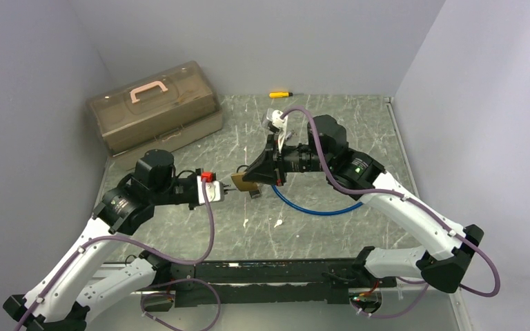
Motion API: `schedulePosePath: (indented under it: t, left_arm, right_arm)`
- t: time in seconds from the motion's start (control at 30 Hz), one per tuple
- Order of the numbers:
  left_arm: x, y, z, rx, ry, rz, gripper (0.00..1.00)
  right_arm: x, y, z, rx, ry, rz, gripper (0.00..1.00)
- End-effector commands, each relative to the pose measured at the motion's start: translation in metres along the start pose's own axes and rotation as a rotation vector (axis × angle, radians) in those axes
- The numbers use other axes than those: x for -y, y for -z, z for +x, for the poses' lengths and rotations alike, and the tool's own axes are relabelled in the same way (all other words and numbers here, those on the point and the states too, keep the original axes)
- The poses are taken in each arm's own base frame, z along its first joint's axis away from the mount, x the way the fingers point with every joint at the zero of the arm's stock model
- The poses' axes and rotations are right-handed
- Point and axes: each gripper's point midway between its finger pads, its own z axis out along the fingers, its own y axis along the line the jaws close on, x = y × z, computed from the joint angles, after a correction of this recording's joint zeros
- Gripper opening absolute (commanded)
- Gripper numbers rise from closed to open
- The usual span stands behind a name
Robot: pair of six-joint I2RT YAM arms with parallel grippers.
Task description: Unlock with the key
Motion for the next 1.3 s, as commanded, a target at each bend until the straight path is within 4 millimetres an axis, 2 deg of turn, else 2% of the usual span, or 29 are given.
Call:
schedulePosePath:
  t: [0.0, 0.13, 0.3, 0.43, 0.57, 0.7, 0.8, 0.87, 0.97, 1.13, 1.27]
  left_arm:
    - [-0.015, 0.008, -0.022, 0.048, -0.157, -0.049, 0.24]
    - [-0.028, 0.009, -0.022, 0.025, -0.277, -0.117, 0.22]
    - [-0.043, 0.003, -0.014, -0.037, -0.464, -0.179, 0.23]
    - [-0.042, -0.011, 0.008, -0.095, -0.533, -0.157, 0.31]
    - [-0.033, -0.019, 0.019, -0.109, -0.461, -0.108, 0.33]
    - [-0.029, -0.021, 0.021, -0.1, -0.384, -0.105, 0.37]
    - [-0.036, -0.019, 0.018, -0.106, -0.294, -0.13, 0.44]
    - [-0.041, -0.02, 0.02, -0.114, -0.221, -0.133, 0.49]
    - [-0.048, -0.02, 0.028, -0.133, -0.134, -0.14, 0.52]
    - [-0.052, -0.017, 0.039, -0.179, -0.045, -0.129, 0.52]
    - [-0.049, -0.01, 0.041, -0.197, -0.022, -0.109, 0.51]
  right_arm:
    - [0.013, 0.007, -0.032, 0.137, -0.042, 0.057, 0.0]
    - [0.03, 0.005, -0.027, 0.159, -0.175, 0.053, 0.0]
    - [0.065, 0.005, -0.017, 0.2, -0.337, 0.128, 0.0]
    - [0.088, 0.006, -0.014, 0.264, -0.4, 0.157, 0.0]
    - [0.115, 0.004, -0.001, 0.27, -0.419, 0.211, 0.0]
    - [0.137, 0.0, 0.018, 0.24, -0.337, 0.264, 0.0]
    - [0.161, -0.003, 0.038, 0.191, -0.311, 0.336, 0.0]
    - [0.176, -0.002, 0.044, 0.191, -0.307, 0.38, 0.0]
    - [0.2, 0.0, 0.05, 0.203, -0.287, 0.452, 0.0]
    - [0.235, 0.001, 0.072, 0.245, -0.408, 0.489, 0.0]
    - [0.261, 0.006, 0.099, 0.279, -0.489, 0.543, 0.0]
